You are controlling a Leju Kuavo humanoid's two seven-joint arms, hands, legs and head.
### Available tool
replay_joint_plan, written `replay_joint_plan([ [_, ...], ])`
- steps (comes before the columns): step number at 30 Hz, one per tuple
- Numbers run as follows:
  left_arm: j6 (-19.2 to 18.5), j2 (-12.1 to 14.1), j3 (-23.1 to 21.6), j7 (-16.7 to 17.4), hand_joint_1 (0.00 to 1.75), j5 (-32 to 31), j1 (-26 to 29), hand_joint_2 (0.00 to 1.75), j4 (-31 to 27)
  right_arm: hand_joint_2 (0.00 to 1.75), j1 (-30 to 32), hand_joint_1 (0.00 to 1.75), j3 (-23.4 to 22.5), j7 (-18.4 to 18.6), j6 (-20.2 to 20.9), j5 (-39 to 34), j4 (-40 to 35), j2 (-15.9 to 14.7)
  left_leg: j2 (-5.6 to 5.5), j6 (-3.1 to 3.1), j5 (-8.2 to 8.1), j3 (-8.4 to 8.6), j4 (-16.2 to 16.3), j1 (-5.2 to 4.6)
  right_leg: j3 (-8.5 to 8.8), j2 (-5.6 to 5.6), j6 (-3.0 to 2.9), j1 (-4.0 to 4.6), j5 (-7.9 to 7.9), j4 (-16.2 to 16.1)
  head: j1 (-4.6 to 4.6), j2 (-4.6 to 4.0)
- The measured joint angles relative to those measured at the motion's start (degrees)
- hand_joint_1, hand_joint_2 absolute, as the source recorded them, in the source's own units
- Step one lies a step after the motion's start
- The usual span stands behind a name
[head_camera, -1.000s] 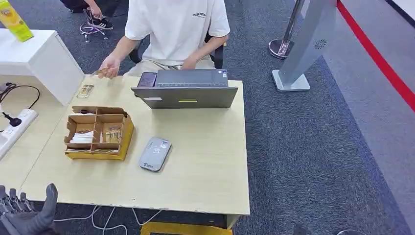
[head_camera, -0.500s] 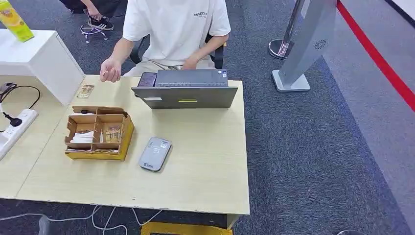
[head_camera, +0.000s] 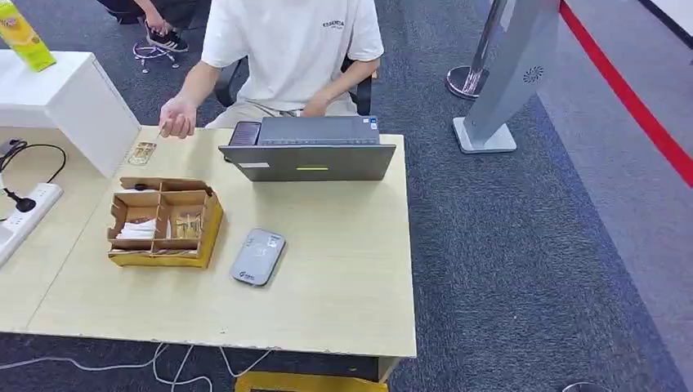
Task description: Pass the card to the sensor for recognition and then transmit it.
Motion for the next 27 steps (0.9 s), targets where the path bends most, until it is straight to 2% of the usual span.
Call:
replay_joint_plan([
  [6,2.1,-0.6,-1.2,-0.6,0.0,-0.5,0.3,1.75,-11.2,0.0,0.3,0.0,0.0,-0.2,0.1,1.8,0.2,0.0,-0.01,-0.01,0.0,0.04,0.0,0.0,-0.02,0.01,-0.01,0.0,-0.01,0.0,0.02,0.0],
  [9,4.7,-0.3,-3.9,-0.8,0.0,-3.4,0.2,1.75,-15.3,0.0,0.3,0.0,0.1,-0.3,0.3,2.6,0.3,0.0,0.0,-0.03,0.02,0.07,0.0,0.0,-0.01,0.01,-0.02,-0.01,-0.01,0.0,0.0,0.0],
  [12,7.8,0.5,-7.2,-0.7,0.0,-7.4,-0.5,1.75,-17.0,0.0,0.3,0.0,0.2,-0.3,0.8,3.3,0.3,0.0,0.0,-0.05,0.04,0.09,0.0,0.0,-0.01,0.01,-0.03,-0.01,0.0,0.0,0.02,0.0],
  [20,12.4,3.7,-15.0,3.0,0.0,-20.0,-5.7,1.75,-17.0,0.0,0.3,0.0,0.5,-0.3,1.2,4.7,0.5,0.0,0.02,-0.09,0.06,0.12,0.0,0.0,0.01,0.06,-0.05,-0.01,0.04,0.0,0.0,0.0],
  [27,14.9,6.1,-21.6,7.6,0.0,-30.3,-11.1,1.75,-13.1,0.0,0.3,0.0,0.6,-0.3,2.0,5.8,0.5,0.0,0.04,-0.1,0.08,0.13,0.0,0.0,-0.01,0.11,-0.06,-0.01,0.06,0.1,0.0,0.0],
])
